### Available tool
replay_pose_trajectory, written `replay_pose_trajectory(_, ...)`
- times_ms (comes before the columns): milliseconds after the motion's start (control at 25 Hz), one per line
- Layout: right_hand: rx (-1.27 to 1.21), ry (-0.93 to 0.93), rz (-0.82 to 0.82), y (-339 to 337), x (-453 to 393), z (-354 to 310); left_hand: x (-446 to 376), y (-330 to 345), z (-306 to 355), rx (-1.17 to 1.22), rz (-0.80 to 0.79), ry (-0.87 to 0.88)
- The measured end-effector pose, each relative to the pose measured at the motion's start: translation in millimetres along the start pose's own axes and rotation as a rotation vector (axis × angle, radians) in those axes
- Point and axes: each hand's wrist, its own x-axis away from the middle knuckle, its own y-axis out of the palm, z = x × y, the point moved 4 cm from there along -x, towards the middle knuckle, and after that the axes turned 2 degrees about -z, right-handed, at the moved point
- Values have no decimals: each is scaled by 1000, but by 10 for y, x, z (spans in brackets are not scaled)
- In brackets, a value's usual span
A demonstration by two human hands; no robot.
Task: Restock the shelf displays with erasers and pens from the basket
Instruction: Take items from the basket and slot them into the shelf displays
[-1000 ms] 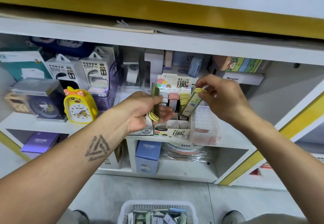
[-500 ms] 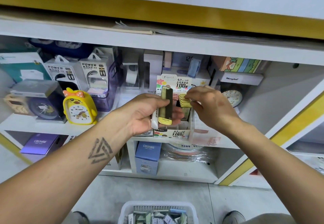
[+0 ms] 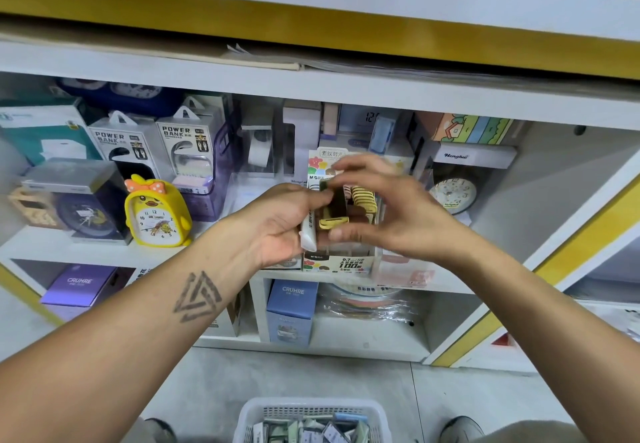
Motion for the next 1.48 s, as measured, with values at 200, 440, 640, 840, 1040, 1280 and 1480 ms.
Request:
replay_pose_trajectory(200,153,-159,170,-82,44,-73,31,94,-36,-22,-76,-71)
replay_pose_trajectory(440,-75,302,369,-309,90,325,-2,-47,24,-183,139,-66)
replay_pose_trajectory(640,192,252,195,-97,138,390,-3,-61,48,-161,133,-81)
replay_pose_trajectory(840,263,211,91,53,151,429,-4,-23,0,-52,108,-106)
replay_pose_trajectory(1040,385,216,154,38,99,411,-11,30,-29,-28,79,-78)
replay_pose_trajectory(1280,-589,457,78,144,30,232,-3,32,5,-22,63,26)
replay_pose_trajectory(1480,-840,428,-10,297,-4,104,52,26,84,-123,41,82)
